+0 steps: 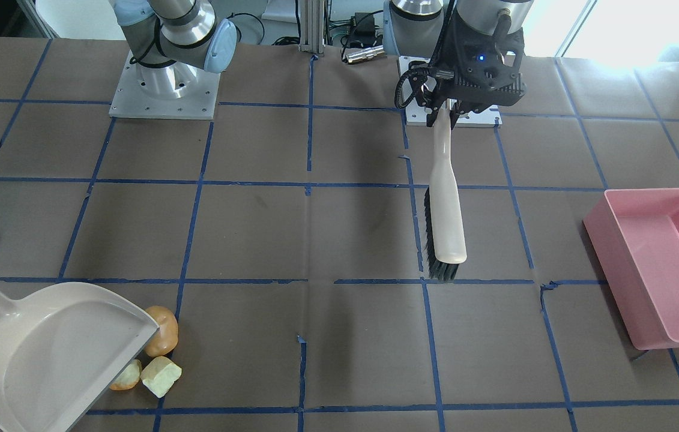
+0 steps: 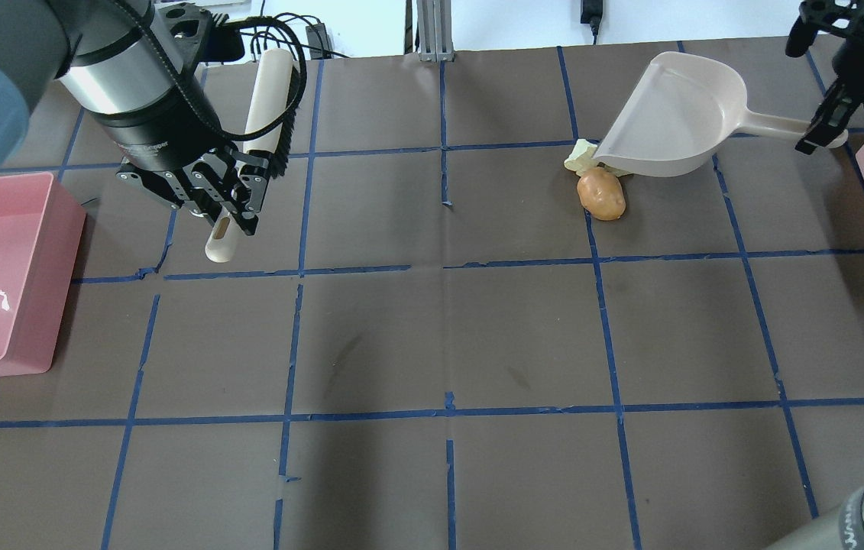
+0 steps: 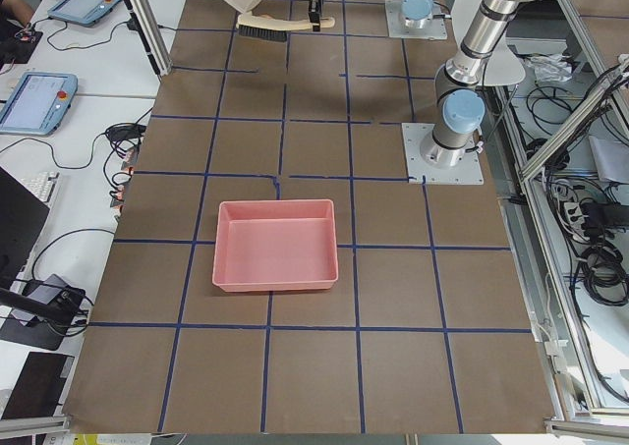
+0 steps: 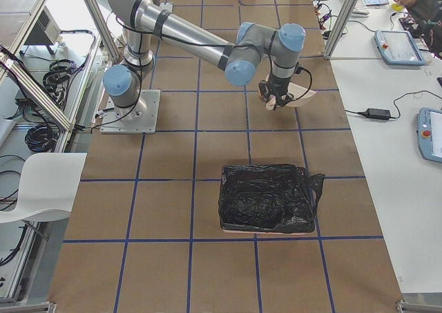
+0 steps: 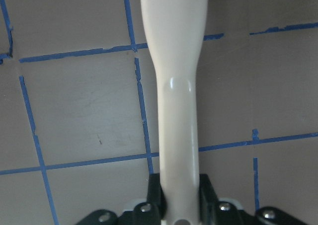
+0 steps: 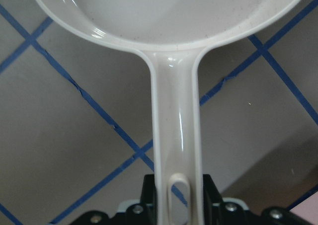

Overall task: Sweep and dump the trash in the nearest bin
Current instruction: 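Carry the dustpan with the right gripper and set it beside the potato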

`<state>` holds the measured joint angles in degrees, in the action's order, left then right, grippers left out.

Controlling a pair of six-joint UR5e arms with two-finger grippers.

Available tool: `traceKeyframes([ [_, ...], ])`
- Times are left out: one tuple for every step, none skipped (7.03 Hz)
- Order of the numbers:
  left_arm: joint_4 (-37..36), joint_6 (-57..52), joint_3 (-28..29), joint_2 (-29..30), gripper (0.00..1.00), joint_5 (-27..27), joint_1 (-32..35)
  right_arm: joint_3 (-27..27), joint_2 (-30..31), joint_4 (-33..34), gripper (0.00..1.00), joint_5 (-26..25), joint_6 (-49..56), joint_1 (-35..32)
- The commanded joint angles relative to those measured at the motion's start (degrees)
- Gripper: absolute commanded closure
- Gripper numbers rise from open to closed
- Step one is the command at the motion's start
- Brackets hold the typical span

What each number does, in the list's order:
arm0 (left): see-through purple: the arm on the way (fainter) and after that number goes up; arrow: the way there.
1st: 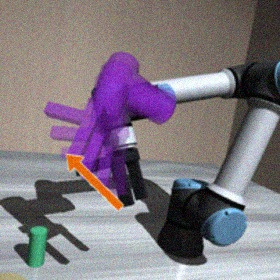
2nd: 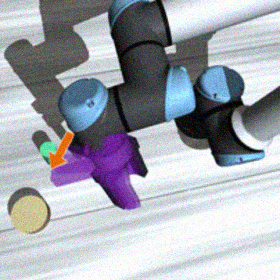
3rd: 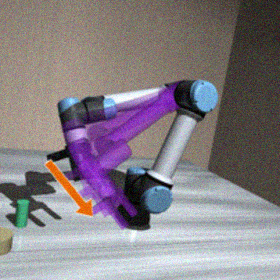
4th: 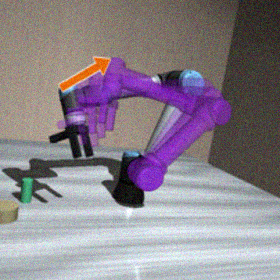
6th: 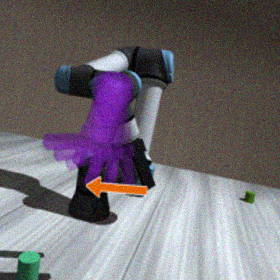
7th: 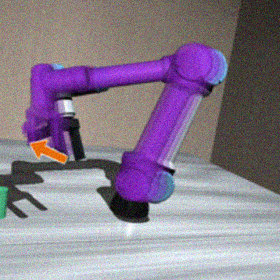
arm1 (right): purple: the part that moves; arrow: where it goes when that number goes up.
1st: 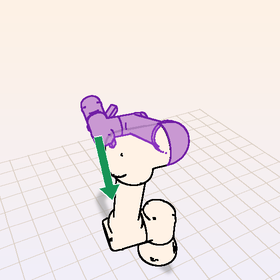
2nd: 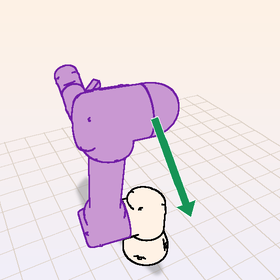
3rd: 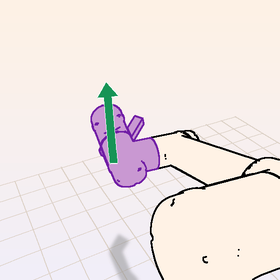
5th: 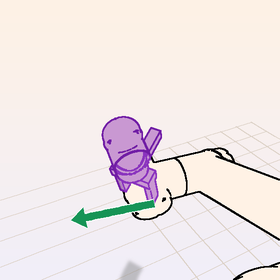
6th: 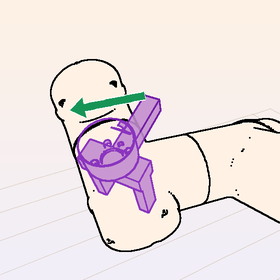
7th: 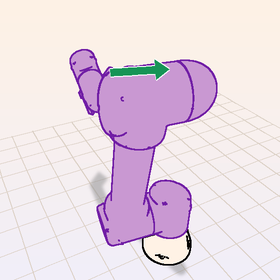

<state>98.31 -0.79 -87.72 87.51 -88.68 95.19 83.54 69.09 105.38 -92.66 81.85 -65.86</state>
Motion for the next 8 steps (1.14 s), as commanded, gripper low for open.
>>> traceKeyframes([
  [0.04,0.00,0.09,0.03,0.99,0.00,0.00,0.13,-4.11,5.34,0.95,-0.94,17.82,4.85],
  [0.04,0.00,0.09,-0.05,0.99,-0.09,0.00,-0.39,-6.05,5.45,0.95,-0.77,23.74,6.26],
  [0.04,0.00,0.09,0.03,0.99,0.00,0.00,-0.83,-6.94,6.58,0.95,-0.51,29.36,6.71],
  [0.04,0.00,0.09,0.03,0.99,0.00,0.00,-1.36,-7.56,6.59,0.95,-0.07,30.03,6.71],
  [0.04,0.00,-0.08,-0.05,0.99,0.00,0.00,-1.97,-8.52,6.33,0.95,0.02,29.95,6.45],
  [0.04,0.09,-0.17,0.03,0.99,0.09,0.00,-2.59,-8.79,6.07,0.95,0.11,30.03,5.93],
  [0.04,0.09,-0.26,0.03,0.99,0.09,0.08,-2.85,-10.10,6.67,0.95,0.72,29.95,4.35],
  [0.04,0.35,-0.35,0.12,0.99,0.09,0.09,-3.55,-10.72,6.68,0.95,0.81,30.21,4.08],
])
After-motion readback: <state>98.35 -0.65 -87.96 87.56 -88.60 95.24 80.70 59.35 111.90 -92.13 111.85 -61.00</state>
